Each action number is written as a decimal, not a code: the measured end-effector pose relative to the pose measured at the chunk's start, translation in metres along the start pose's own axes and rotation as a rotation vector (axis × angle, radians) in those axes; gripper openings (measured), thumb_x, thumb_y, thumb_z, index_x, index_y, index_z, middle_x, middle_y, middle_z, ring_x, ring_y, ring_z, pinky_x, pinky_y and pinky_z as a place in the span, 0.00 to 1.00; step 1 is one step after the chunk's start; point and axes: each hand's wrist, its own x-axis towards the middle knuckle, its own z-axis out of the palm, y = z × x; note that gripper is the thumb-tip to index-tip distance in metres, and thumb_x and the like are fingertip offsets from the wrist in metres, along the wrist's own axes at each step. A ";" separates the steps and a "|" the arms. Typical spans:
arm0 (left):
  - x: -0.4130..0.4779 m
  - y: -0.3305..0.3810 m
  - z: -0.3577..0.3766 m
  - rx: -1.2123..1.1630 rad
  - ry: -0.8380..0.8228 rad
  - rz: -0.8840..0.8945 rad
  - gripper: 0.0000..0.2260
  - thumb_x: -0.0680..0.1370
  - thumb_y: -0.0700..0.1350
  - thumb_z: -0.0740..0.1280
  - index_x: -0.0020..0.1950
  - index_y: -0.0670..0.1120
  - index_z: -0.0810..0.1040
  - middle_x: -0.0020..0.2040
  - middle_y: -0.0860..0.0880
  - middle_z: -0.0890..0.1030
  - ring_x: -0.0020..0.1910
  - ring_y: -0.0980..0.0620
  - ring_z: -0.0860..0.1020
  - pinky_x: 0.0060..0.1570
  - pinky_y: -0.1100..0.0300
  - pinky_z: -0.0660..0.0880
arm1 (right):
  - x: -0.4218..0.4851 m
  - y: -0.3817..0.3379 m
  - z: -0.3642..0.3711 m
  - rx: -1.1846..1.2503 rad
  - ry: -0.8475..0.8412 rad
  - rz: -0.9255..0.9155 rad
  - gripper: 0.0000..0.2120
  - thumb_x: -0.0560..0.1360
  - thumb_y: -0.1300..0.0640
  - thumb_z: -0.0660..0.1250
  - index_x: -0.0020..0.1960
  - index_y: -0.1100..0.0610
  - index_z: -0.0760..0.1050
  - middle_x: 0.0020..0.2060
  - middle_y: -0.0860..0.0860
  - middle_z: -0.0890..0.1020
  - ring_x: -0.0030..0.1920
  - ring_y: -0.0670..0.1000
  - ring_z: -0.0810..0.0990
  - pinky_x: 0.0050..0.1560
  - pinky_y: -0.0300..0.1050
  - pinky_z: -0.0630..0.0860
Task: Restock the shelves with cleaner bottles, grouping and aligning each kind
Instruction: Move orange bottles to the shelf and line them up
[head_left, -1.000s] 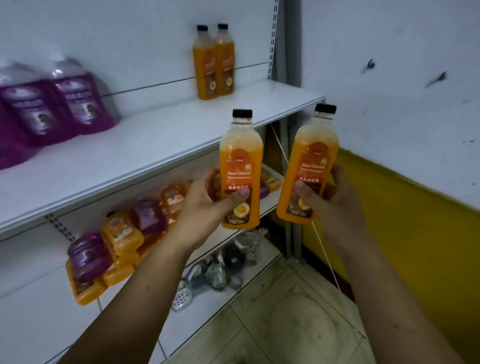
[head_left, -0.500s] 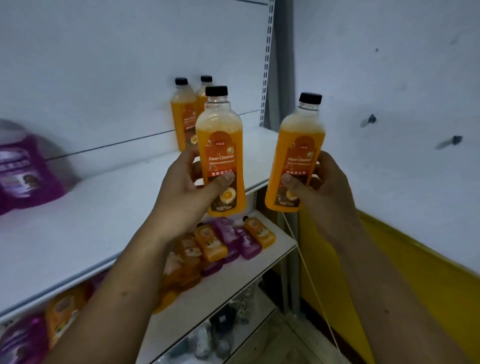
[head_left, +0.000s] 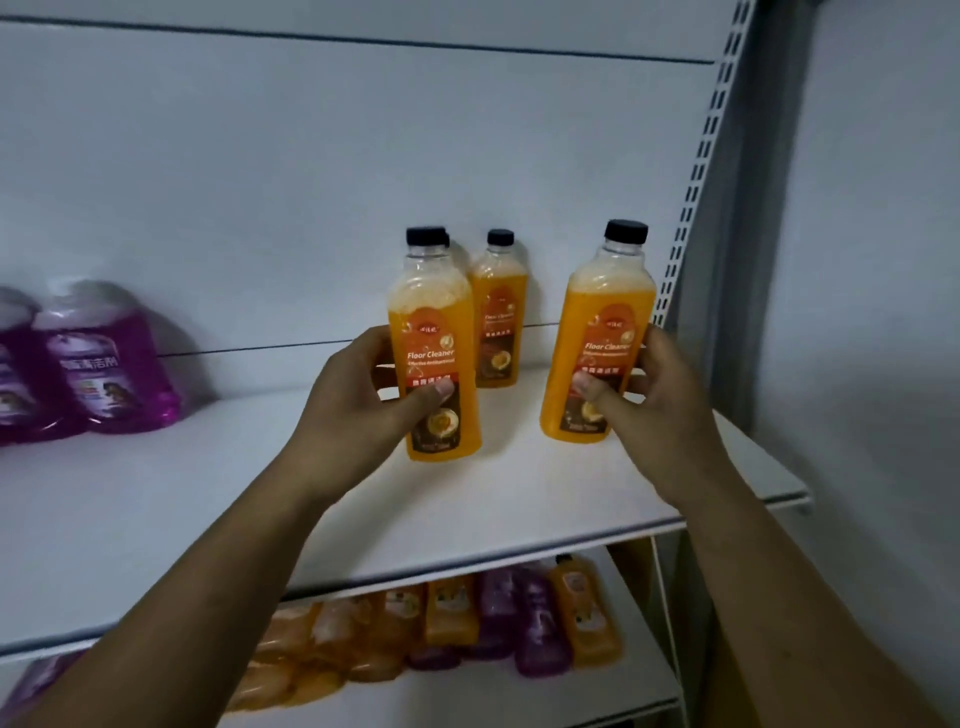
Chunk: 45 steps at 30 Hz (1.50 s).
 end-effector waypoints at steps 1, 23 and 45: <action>0.005 -0.001 0.002 0.016 0.018 -0.014 0.29 0.71 0.60 0.76 0.69 0.53 0.78 0.61 0.57 0.84 0.59 0.54 0.83 0.61 0.49 0.81 | 0.012 0.004 0.002 0.007 -0.018 -0.005 0.25 0.76 0.49 0.76 0.70 0.49 0.73 0.61 0.43 0.81 0.57 0.39 0.78 0.53 0.40 0.76; 0.065 -0.055 0.036 0.169 0.137 -0.125 0.17 0.79 0.50 0.74 0.66 0.58 0.75 0.63 0.57 0.77 0.59 0.67 0.76 0.52 0.71 0.76 | 0.135 0.073 0.053 -0.073 -0.116 0.058 0.33 0.75 0.50 0.77 0.76 0.47 0.67 0.71 0.51 0.74 0.69 0.55 0.76 0.67 0.64 0.77; 0.063 -0.059 0.053 0.130 0.124 -0.074 0.29 0.77 0.60 0.70 0.76 0.58 0.69 0.63 0.66 0.78 0.61 0.72 0.76 0.56 0.70 0.75 | 0.123 0.066 0.052 -0.004 -0.104 0.048 0.35 0.74 0.54 0.78 0.75 0.49 0.65 0.65 0.45 0.75 0.64 0.52 0.78 0.62 0.54 0.80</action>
